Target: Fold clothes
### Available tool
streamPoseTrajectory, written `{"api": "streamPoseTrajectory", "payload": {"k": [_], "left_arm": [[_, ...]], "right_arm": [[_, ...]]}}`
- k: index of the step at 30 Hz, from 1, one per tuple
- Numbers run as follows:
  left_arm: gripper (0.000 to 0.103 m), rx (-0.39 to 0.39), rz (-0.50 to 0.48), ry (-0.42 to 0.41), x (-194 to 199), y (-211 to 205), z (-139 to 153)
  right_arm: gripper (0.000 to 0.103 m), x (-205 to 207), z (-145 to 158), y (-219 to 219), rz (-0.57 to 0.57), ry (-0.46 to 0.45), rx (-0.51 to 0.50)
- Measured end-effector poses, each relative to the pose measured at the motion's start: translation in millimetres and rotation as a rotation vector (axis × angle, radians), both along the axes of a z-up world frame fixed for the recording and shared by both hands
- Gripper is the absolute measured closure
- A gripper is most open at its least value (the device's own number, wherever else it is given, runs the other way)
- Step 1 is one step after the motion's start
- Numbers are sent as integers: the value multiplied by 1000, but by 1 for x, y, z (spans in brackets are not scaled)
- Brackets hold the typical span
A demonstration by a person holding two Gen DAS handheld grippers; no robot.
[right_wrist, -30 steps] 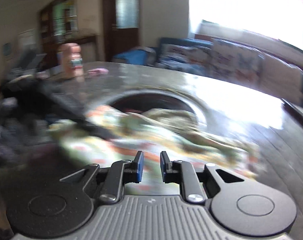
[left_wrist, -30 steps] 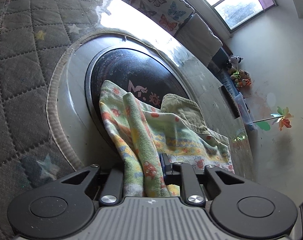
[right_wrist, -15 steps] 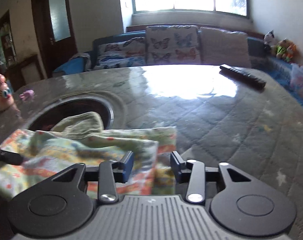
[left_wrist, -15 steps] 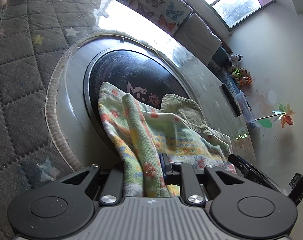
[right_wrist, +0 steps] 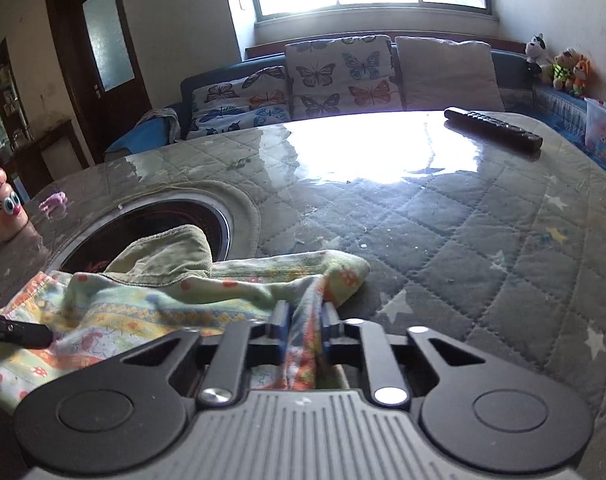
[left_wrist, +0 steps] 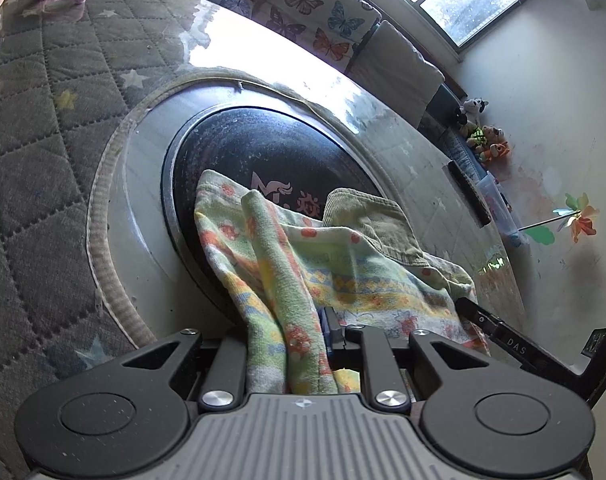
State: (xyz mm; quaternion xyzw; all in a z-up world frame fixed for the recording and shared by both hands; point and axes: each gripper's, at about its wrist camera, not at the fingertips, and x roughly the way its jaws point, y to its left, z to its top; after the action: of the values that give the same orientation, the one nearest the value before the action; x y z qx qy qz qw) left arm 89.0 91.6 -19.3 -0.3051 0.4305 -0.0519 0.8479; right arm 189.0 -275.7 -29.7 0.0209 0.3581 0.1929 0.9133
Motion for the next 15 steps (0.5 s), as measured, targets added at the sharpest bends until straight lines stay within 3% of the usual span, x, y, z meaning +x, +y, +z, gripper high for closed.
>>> {"api": "streamPoseTrajectory", "payload": {"k": [8,15], "left_arm": [[87,97,-34,-21,8,-20,21],[89,148,-122,-53,27,-74,42]], "right_arm": [[95,-20,9,-20,-29,-28,66],[95,-37,37,-64,-76,-85,70]]}}
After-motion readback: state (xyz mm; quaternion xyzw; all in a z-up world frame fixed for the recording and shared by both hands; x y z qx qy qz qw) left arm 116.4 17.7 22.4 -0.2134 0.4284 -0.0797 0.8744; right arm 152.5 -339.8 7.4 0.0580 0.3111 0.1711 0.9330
